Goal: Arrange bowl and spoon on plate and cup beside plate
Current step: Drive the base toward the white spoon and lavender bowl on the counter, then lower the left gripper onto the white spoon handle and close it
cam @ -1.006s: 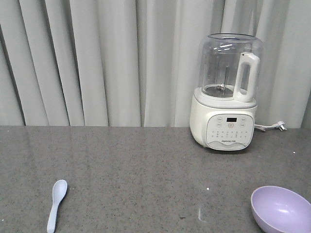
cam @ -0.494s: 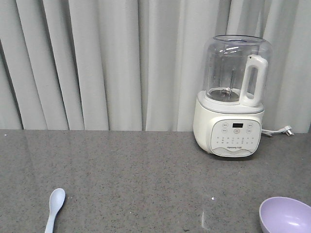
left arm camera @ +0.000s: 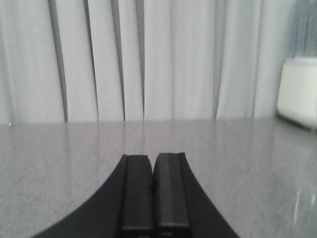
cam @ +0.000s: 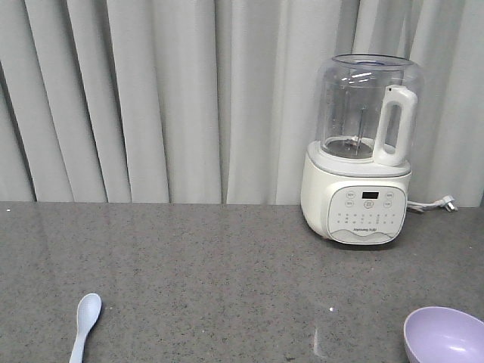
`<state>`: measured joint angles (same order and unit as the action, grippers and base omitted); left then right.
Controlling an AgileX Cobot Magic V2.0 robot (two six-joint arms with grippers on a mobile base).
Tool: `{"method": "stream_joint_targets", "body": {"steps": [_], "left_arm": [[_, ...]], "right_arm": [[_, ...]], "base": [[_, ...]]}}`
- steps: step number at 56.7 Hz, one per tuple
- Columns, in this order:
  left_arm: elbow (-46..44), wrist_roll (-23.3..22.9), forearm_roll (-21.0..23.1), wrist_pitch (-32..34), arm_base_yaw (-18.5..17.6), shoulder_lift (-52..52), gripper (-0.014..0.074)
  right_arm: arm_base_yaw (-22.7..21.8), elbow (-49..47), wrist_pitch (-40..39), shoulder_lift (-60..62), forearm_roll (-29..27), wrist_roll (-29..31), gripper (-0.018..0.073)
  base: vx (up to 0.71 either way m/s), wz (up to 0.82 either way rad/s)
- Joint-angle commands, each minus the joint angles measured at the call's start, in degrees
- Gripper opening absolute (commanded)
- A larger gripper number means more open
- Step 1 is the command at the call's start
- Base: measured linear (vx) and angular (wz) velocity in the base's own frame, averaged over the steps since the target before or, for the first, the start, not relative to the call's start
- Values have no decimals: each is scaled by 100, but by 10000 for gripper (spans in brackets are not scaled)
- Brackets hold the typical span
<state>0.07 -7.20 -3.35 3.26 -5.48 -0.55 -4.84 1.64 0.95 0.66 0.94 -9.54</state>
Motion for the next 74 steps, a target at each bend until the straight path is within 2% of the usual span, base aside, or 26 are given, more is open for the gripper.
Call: {"method": "stream_joint_targets", "body": {"steps": [1,4,10,14,22,32,39,44,48,52,59,60,65,70,74], "left_arm": [[-591,-259,202,1005,-2,-85,-6],[-1043,-217,190,872,-2,-16,-6],[-2366,-203,190,584,-2,549,-6],[-3435,-162,75,282,-2,1265,-6],[-4828,98,-167,-487,-2,2913,-6],[-5260,97,-163,-511,-2,4506,-6],[-5260,91,-163,-326,-7,4945,1],[-5260,91,-163,-170,-28,5040,41],[-5260,97,-163,-140,-52,5040,100],[-5260,97,-163,-140,-52,5040,196],[-5260,97,-163,-146,-52,5040,400],[-5260,97,-163,-146,-52,5040,453],[-5260,69,-157,-110,-52,5040,566],[-5260,-305,55,-40,-52,5040,620],[-5273,-382,29,-264,-106,5040,591]], "right_arm": [[-36,-501,-885,23,101,72,-8],[-36,-928,-759,-16,192,208,-8],[-36,-2370,-268,-531,462,670,-8],[-36,-3374,140,-1212,479,823,-8],[-36,-4811,470,-2746,476,818,-8],[-36,-5379,508,-4201,372,753,-8],[-17,-5379,523,-4580,205,753,-4],[-8,-5379,535,-4649,167,758,24],[-8,-5379,529,-4654,176,758,79],[-8,-5379,523,-4654,176,758,158],[-8,-5379,495,-4649,168,758,377],[-8,-5379,487,-4649,168,758,426],[-8,-5379,433,-4649,173,758,570],[-8,-5379,429,-4649,167,758,664],[-8,-5379,429,-4661,167,758,678]], "base": [[0,0],[0,0],[0,0],[0,0],[0,0],[0,0],[0,0],[0,0],[0,0],[0,0],[0,0],[0,0],[0,0],[0,0],[0,0]]}}
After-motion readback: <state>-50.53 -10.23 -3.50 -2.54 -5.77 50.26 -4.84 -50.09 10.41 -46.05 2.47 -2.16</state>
